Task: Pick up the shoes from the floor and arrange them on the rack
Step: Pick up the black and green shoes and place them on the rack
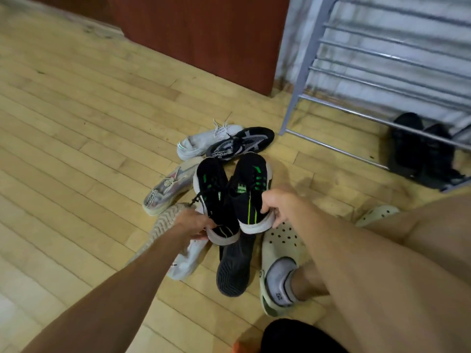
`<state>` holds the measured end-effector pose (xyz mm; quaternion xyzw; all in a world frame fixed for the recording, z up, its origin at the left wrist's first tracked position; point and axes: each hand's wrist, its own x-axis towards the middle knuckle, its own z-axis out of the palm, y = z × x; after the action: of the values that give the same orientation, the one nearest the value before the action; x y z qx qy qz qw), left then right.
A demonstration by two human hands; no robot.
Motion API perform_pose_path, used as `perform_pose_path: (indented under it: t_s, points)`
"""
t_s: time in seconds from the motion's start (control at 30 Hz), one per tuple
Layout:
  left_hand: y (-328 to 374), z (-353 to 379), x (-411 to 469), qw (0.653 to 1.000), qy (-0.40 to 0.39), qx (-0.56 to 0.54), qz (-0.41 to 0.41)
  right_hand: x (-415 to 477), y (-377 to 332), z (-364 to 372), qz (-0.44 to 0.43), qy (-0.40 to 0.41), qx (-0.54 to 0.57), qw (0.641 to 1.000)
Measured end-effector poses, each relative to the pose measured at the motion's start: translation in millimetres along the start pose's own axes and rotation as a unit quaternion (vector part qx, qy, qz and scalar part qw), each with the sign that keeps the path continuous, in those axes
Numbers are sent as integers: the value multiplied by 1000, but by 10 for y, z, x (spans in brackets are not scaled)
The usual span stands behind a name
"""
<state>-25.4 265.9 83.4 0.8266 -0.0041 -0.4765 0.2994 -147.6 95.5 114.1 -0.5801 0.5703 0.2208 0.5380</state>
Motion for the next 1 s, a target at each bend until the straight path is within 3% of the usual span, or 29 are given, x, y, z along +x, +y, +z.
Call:
perform_pose_path:
  t_s: [0.27,0.47,0.63,0.83,1.0]
  points:
    - [880,371,-158,992,-43,29,117,-406,105,-828,14,67,38,997]
    - [1517,916,-69,986,-94,7,138,-352,323,-1537,33,153,102,982]
    - [2129,1457,149,980,-147,-72,113,52,443,-2019,50,176,152,971]
    - [2636,2083,866,980,-134,-52,136,888,567,-2425,35,226,203,952]
    - [2933,2420,1532,965,-77,54,245,1481,527,-2563,-17,273,215,938]
